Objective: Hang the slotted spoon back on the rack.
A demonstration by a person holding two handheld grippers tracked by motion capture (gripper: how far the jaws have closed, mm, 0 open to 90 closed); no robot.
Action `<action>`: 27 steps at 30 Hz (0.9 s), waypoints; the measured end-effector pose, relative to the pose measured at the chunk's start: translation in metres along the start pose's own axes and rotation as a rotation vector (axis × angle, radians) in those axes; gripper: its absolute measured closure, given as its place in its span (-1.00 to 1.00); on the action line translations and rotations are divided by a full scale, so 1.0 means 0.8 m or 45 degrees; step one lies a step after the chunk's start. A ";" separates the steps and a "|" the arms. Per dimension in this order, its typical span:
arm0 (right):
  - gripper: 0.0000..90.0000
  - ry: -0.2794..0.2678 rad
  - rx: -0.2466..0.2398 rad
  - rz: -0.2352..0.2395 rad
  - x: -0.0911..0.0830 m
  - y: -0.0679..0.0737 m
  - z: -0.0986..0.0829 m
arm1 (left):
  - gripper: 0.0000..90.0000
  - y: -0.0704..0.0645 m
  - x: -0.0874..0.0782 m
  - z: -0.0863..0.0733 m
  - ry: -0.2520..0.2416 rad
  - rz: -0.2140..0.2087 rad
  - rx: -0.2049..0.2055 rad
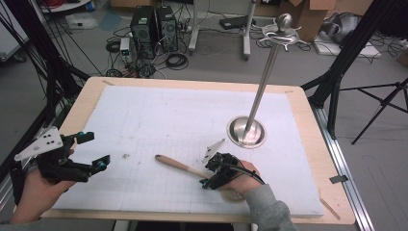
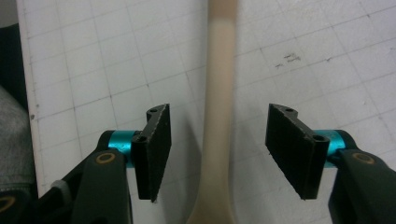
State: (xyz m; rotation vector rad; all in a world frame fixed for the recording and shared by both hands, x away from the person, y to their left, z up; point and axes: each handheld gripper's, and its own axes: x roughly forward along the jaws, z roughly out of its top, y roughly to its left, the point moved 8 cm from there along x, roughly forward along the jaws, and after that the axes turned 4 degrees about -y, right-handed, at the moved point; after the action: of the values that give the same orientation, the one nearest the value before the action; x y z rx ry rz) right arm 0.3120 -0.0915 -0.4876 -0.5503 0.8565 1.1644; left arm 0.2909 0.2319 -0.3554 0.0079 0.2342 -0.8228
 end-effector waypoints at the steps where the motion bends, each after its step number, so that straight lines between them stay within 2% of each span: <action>1: -0.06 0.003 -0.002 -0.001 0.000 0.000 0.000 | -0.96 0.000 0.000 0.000 -0.002 -0.001 0.002; 4: 0.05 0.037 -0.014 -0.011 0.002 0.002 -0.003 | -0.96 -0.001 0.000 0.001 -0.004 -0.003 0.003; 9: 0.24 0.036 -0.005 -0.018 0.001 0.001 -0.003 | -0.96 0.000 0.001 0.000 0.003 -0.003 0.002; 18: 0.66 0.045 -0.036 -0.040 -0.002 0.003 -0.005 | -0.96 0.001 -0.001 -0.001 0.000 0.001 0.000; 27: 0.71 0.029 -0.019 -0.014 -0.002 0.004 -0.005 | -0.96 -0.003 0.000 0.002 -0.005 -0.010 0.003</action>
State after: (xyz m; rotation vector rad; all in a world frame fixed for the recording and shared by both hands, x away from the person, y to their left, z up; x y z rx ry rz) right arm 0.3075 -0.0945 -0.4881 -0.5809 0.8641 1.1576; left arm 0.2894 0.2302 -0.3534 0.0076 0.2295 -0.8311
